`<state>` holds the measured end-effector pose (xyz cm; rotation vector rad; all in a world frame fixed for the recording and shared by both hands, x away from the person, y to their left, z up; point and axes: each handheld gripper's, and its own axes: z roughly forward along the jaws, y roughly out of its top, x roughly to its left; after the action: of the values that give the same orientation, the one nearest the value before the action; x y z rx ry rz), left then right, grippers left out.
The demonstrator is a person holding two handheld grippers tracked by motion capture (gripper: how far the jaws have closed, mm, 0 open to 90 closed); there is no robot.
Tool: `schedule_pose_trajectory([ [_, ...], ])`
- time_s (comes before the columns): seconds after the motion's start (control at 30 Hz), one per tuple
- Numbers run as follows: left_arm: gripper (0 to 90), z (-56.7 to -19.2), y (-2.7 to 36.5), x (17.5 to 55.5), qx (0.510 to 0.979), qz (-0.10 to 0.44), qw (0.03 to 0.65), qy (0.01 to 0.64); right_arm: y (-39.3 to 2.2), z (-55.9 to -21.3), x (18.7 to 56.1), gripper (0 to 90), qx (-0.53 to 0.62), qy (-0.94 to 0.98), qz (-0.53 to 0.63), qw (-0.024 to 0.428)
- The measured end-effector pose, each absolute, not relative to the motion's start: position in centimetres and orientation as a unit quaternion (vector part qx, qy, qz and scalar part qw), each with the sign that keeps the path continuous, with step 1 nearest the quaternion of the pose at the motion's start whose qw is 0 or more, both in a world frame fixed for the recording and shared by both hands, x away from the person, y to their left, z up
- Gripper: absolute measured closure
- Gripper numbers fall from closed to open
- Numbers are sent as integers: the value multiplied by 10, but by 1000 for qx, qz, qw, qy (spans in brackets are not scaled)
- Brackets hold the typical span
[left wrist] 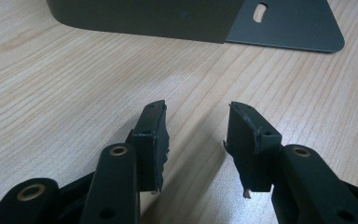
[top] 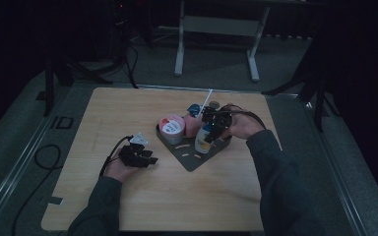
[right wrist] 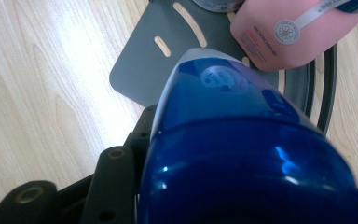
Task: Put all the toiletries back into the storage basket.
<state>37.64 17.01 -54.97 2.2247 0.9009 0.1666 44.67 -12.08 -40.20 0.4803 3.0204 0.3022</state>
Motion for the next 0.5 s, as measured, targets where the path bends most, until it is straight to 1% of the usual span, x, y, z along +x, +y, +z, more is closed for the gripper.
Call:
schedule_pose_trajectory([
  [0.27,574,-550,170,377,863,64,360,349,-122,-403,454,548,170,981,90,35],
  [0.5,574,-550,170,377,862,63,360,350,-125,-402,462,548,185,977,89,50],
])
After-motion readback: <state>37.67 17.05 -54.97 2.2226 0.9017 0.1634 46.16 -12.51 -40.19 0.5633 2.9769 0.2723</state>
